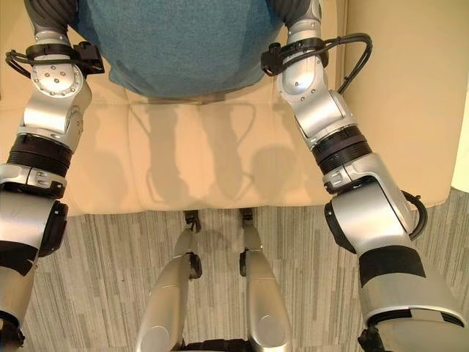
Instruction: Pick up all the scattered cushions and arrange them neatly on the sofa.
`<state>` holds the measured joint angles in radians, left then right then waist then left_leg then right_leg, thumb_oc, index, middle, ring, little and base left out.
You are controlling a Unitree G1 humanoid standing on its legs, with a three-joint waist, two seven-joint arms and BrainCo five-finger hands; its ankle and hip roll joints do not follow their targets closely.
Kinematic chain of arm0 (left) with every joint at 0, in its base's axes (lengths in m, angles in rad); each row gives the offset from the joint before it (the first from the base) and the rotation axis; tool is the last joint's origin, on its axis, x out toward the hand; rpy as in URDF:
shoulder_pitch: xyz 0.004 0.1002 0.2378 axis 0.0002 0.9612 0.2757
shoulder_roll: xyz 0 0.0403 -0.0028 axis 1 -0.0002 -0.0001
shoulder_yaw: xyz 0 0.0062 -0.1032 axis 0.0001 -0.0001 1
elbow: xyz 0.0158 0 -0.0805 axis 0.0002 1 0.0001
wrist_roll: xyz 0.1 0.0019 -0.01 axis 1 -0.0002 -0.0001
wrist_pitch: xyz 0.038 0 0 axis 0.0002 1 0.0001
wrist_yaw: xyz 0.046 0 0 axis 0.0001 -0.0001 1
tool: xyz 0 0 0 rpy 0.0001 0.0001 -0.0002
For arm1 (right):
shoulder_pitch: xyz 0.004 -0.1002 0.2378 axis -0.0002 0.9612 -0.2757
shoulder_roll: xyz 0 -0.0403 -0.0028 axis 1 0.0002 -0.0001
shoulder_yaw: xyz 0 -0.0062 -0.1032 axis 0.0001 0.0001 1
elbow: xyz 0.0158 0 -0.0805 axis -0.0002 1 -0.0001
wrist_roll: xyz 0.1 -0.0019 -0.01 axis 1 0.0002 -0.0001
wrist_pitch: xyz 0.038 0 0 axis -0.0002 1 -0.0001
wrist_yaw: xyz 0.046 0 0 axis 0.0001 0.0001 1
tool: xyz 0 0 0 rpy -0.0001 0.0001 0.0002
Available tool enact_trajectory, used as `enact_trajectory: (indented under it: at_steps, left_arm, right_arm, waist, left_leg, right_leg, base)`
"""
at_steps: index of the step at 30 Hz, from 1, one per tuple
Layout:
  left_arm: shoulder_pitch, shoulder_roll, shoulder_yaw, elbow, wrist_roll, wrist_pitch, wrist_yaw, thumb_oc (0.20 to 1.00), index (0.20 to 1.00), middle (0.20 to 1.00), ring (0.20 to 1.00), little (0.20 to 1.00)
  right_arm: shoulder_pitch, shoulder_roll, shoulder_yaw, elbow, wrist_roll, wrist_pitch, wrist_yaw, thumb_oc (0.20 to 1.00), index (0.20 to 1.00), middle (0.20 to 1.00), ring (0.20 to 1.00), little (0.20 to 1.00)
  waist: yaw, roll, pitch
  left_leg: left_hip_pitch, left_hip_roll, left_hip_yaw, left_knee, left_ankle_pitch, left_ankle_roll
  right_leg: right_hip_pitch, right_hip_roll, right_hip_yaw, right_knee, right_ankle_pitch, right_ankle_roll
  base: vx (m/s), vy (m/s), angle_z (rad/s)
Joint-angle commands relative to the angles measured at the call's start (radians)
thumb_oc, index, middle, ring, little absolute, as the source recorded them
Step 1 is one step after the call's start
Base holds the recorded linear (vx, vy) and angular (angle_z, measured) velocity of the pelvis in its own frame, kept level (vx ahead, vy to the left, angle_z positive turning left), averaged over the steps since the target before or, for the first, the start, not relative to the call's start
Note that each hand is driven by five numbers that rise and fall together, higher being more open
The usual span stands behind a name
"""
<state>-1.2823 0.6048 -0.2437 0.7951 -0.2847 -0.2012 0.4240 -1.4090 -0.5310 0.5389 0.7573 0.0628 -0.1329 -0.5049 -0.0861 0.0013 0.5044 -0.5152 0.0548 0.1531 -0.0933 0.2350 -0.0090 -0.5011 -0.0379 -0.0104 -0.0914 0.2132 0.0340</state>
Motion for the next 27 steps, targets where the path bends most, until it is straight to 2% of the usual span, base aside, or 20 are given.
enact_trajectory:
  at_steps: [1,3,9,12,15,17,19,20,21,22,24,25,27]
  left_arm:
    - [-0.155,0.044,-0.052,0.068,0.018,-0.041,0.002,1.000,1.000,1.000,1.000,1.000]
    - [-0.248,0.044,-0.088,0.199,-0.001,-0.003,0.006,1.000,1.000,1.000,1.000,1.000]
    - [-0.412,0.021,-0.125,0.387,-0.076,0.036,0.030,1.000,1.000,1.000,1.000,1.000]
    - [-0.401,0.044,-0.120,0.391,-0.097,0.037,0.020,1.000,1.000,1.000,1.000,1.000]
    - [-0.297,0.095,-0.083,0.330,-0.084,0.030,0.011,1.000,1.000,1.000,1.000,1.000]
    - [-0.195,0.115,-0.045,0.252,-0.054,0.035,0.006,1.000,1.000,1.000,1.000,1.000]
    - [-0.016,0.156,0.031,0.078,-0.012,0.033,-0.008,1.000,1.000,1.000,1.000,1.000]
    - [0.154,0.156,0.100,-0.079,0.009,0.040,-0.033,1.000,1.000,1.000,1.000,1.000]
    - [0.173,0.153,0.102,-0.098,0.014,0.048,-0.031,1.000,1.000,1.000,1.000,1.000]
    - [0.399,0.123,0.198,-0.290,0.015,0.059,-0.076,1.000,1.000,1.000,1.000,1.000]
    - [0.604,0.077,0.271,-0.419,0.024,0.066,-0.107,1.000,1.000,1.000,1.000,1.000]
    - [0.795,0.051,0.314,-0.542,0.048,0.079,-0.157,1.000,1.000,1.000,1.000,1.000]
    - [0.935,0.019,0.333,-0.586,0.066,0.080,-0.195,1.000,1.000,1.000,1.000,1.000]
  right_arm:
    - [-0.173,-0.027,0.093,0.060,-0.063,-0.024,0.007,1.000,1.000,1.000,1.000,1.000]
    - [-0.281,-0.061,0.187,0.175,-0.078,0.003,-0.002,1.000,1.000,1.000,1.000,1.000]
    - [-0.405,-0.129,0.294,0.442,-0.010,0.085,-0.034,1.000,1.000,1.000,1.000,1.000]
    - [-0.375,-0.183,0.306,0.468,0.003,0.093,-0.028,1.000,1.000,1.000,1.000,1.000]
    - [-0.246,-0.282,0.236,0.427,0.006,0.085,-0.021,1.000,1.000,1.000,1.000,1.000]
    - [-0.133,-0.329,0.168,0.341,-0.014,0.080,-0.016,1.000,1.000,1.000,1.000,1.000]
    - [0.050,-0.387,0.061,0.184,-0.042,0.070,0.009,1.000,1.000,1.000,1.000,1.000]
    - [0.236,-0.402,-0.052,0.054,-0.055,0.062,0.040,1.000,1.000,1.000,1.000,1.000]
    - [0.265,-0.402,-0.069,0.035,-0.061,0.068,0.040,1.000,1.000,1.000,1.000,1.000]
    - [0.492,-0.384,-0.219,-0.087,-0.070,0.058,0.075,1.000,1.000,1.000,1.000,1.000]
    - [0.699,-0.333,-0.352,-0.178,-0.084,0.059,0.110,1.000,1.000,1.000,1.000,1.000]
    - [0.885,-0.261,-0.440,-0.249,-0.084,0.049,0.167,1.000,1.000,1.000,1.000,1.000]
    - [1.004,-0.181,-0.512,-0.292,-0.068,0.041,0.209,1.000,1.000,1.000,1.000,1.000]
  waist:
    - [-0.002,0.002,-0.007]
    - [-0.005,0.002,0.015]
    - [0.005,0.005,0.016]
    - [0.012,0.007,0.016]
    - [0.017,0.006,0.016]
    - [0.019,-0.001,0.016]
    - [0.023,-0.003,0.007]
    - [0.022,-0.003,-0.020]
    - [0.025,-0.007,-0.030]
    - [0.029,-0.006,-0.059]
    - [0.035,-0.010,-0.108]
    - [0.037,-0.007,-0.145]
    - [0.039,-0.001,-0.190]
  left_leg:
    - [0.103,-0.005,-0.056,0.006,-0.121,-0.102]
    - [0.107,-0.006,-0.053,0.006,-0.119,-0.104]
    - [0.094,-0.008,-0.050,0.006,-0.107,-0.109]
    - [0.114,-0.007,-0.046,0.006,-0.111,-0.109]
    - [0.150,-0.007,-0.043,0.006,-0.120,-0.108]
    - [0.183,-0.006,-0.044,0.006,-0.127,-0.108]
    - [0.215,-0.004,-0.042,0.006,-0.136,-0.106]
    - [0.242,-0.003,-0.039,0.006,-0.150,-0.104]
    - [0.239,-0.005,-0.040,0.006,-0.144,-0.103]
    - [0.270,-0.003,-0.034,0.006,-0.159,-0.101]
    - [0.295,-0.008,-0.030,0.006,-0.162,-0.094]
    - [0.332,-0.007,-0.026,0.006,-0.174,-0.091]
    - [0.360,-0.009,-0.022,0.006,-0.183,-0.086]
  right_leg:
    - [0.074,-0.050,0.009,0.004,-0.013,0.063]
    - [0.082,-0.051,0.003,0.004,-0.013,0.066]
    - [0.077,-0.057,-0.028,0.004,-0.007,0.074]
    - [0.095,-0.059,-0.039,0.004,-0.009,0.072]
    - [0.129,-0.061,-0.050,0.004,-0.014,0.070]
    - [0.162,-0.062,-0.051,0.004,-0.020,0.067]
    - [0.193,-0.060,-0.052,0.004,-0.028,0.063]
    - [0.217,-0.057,-0.052,0.004,-0.042,0.061]
    - [0.214,-0.059,-0.052,0.004,-0.037,0.060]
    - [0.248,-0.054,-0.056,0.004,-0.051,0.058]
    - [0.272,-0.049,-0.059,0.004,-0.057,0.056]
    - [0.308,-0.048,-0.063,0.004,-0.069,0.054]
    - [0.335,-0.047,-0.066,0.004,-0.078,0.054]
  base:
    - [-0.04,-0.009,0.01]
    - [-0.04,-0.025,0.02]
    - [-0.03,-0.036,0.13]
    - [0.00,-0.018,0.08]
    - [0.00,-0.031,0.12]
    - [0.01,-0.032,0.12]
    - [0.06,-0.039,-0.02]
    - [0.04,-0.026,-0.02]
    - [0.12,-0.035,0.03]
    - [0.10,-0.028,0.07]
    - [0.14,-0.030,0.02]
    - [0.14,-0.006,0.04]
    - [0.14,0.041,0.09]
